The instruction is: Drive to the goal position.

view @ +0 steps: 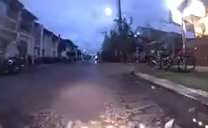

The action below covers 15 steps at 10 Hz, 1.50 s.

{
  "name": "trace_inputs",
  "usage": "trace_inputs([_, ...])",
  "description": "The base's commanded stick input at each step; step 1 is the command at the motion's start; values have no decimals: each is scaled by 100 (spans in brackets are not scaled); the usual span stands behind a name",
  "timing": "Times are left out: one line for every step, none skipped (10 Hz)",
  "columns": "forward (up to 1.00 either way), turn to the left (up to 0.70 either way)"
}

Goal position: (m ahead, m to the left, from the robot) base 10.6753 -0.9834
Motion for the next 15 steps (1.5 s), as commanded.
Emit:
trace_inputs([50, 0])
trace_inputs([50, 0])
trace_inputs([50, 0])
trace_inputs([50, 0])
trace_inputs([50, 0])
trace_inputs([50, 0])
trace_inputs([50, 0])
trace_inputs([50, 0])
trace_inputs([50, 0])
trace_inputs([50, 0])
trace_inputs([50, 0])
trace_inputs([50, 0])
trace_inputs([50, -50])
trace_inputs([50, -50])
trace_inputs([50, -50])
